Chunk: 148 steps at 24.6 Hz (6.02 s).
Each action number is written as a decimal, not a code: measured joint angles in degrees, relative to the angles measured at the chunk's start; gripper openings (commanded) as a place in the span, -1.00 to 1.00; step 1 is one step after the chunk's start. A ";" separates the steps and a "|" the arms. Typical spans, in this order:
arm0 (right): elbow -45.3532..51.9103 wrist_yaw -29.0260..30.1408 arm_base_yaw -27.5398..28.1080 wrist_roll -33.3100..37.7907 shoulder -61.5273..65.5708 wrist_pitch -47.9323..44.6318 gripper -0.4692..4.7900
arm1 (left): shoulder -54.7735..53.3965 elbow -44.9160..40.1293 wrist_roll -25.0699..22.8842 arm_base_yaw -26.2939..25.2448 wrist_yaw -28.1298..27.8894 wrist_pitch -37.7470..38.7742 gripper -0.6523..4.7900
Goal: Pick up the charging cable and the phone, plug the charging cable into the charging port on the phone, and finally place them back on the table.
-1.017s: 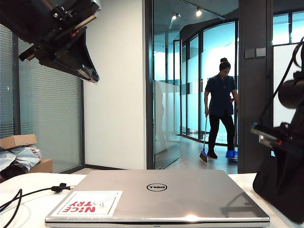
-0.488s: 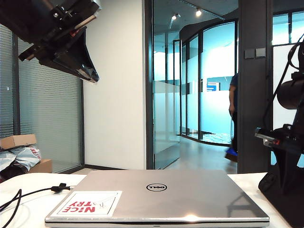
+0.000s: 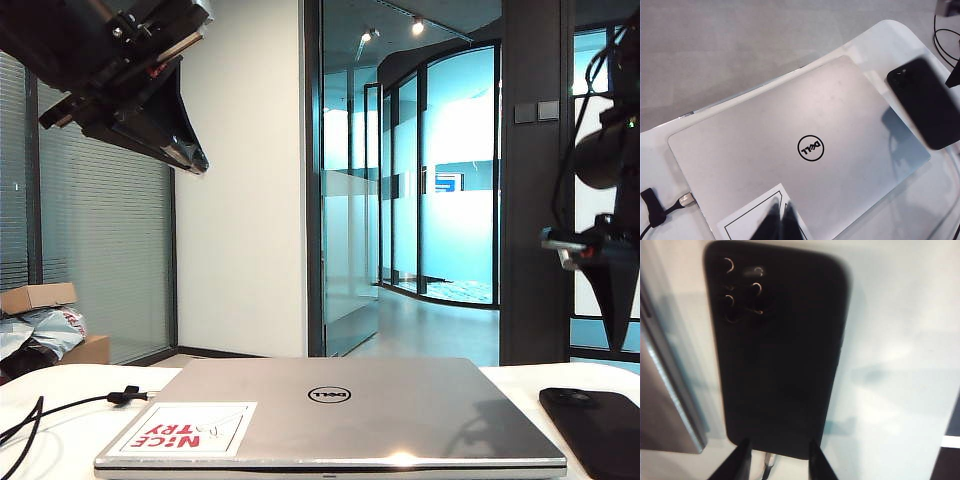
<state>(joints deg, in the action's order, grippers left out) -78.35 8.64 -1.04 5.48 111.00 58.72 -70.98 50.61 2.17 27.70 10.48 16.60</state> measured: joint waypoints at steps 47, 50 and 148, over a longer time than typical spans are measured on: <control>47.43 -1.60 -1.66 -1.25 -68.04 -36.59 -0.83 | 15.41 -24.33 1.31 -0.04 -0.02 -12.94 -0.78; 49.68 -2.23 -1.64 -1.27 -69.42 -39.41 -0.82 | 18.05 -26.97 1.31 -0.04 -0.02 -16.61 -0.78; 62.77 -11.96 -1.62 -1.27 -82.60 -56.54 -0.82 | 70.73 -50.42 0.92 -30.62 -0.63 -18.49 -0.78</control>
<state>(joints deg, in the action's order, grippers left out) -15.57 -3.31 -2.66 4.21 28.40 2.17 -0.25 0.19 3.09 -2.92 9.85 -1.89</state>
